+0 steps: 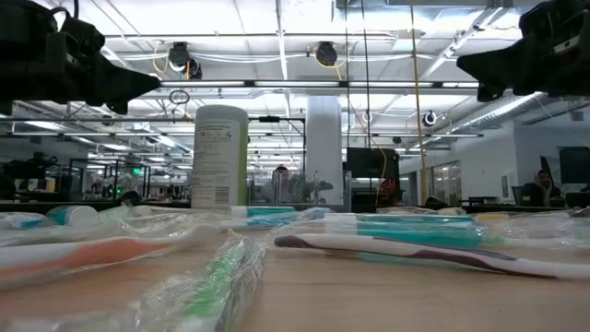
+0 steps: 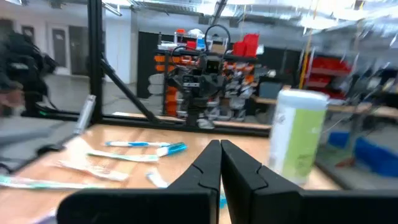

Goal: Pick & Place toothbrushing station
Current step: Put the orange toothbrush into the transparent organizer

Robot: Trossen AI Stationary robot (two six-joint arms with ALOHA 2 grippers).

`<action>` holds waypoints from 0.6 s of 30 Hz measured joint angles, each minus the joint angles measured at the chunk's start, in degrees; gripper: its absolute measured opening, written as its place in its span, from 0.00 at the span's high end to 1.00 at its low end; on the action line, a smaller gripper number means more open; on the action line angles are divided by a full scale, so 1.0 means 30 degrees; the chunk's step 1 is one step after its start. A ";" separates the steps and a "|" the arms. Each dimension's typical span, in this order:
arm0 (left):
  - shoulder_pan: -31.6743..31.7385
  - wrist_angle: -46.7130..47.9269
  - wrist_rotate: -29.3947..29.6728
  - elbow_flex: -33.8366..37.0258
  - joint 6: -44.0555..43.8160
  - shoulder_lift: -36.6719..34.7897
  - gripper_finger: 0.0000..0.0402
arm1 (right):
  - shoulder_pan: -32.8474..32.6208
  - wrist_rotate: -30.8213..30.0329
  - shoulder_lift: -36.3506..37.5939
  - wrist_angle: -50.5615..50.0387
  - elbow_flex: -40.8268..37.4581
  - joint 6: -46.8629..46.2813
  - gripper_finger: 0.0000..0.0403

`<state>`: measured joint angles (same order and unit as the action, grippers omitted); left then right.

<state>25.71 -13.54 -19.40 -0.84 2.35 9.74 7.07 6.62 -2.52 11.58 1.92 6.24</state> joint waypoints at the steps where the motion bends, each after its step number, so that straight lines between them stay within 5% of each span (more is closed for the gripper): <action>1: 0.0000 0.0000 0.0000 -0.0007 -0.0308 -0.0007 0.91 | 0.0000 -0.0208 -0.0007 0.0137 0.0006 0.0582 0.99; 6: 0.0001 0.1099 -0.0015 -0.0007 -0.2500 0.0000 0.91 | 0.0015 -0.0214 -0.0007 0.0241 -0.0001 0.3494 0.99; 18: -0.0591 0.2903 -0.1190 -0.0486 -0.0489 0.0844 0.91 | 0.0015 -0.0185 -0.0804 0.1127 0.0006 0.1826 0.99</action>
<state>23.94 -4.83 -22.97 -2.30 0.89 12.27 7.11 6.06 -4.94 14.96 1.93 11.72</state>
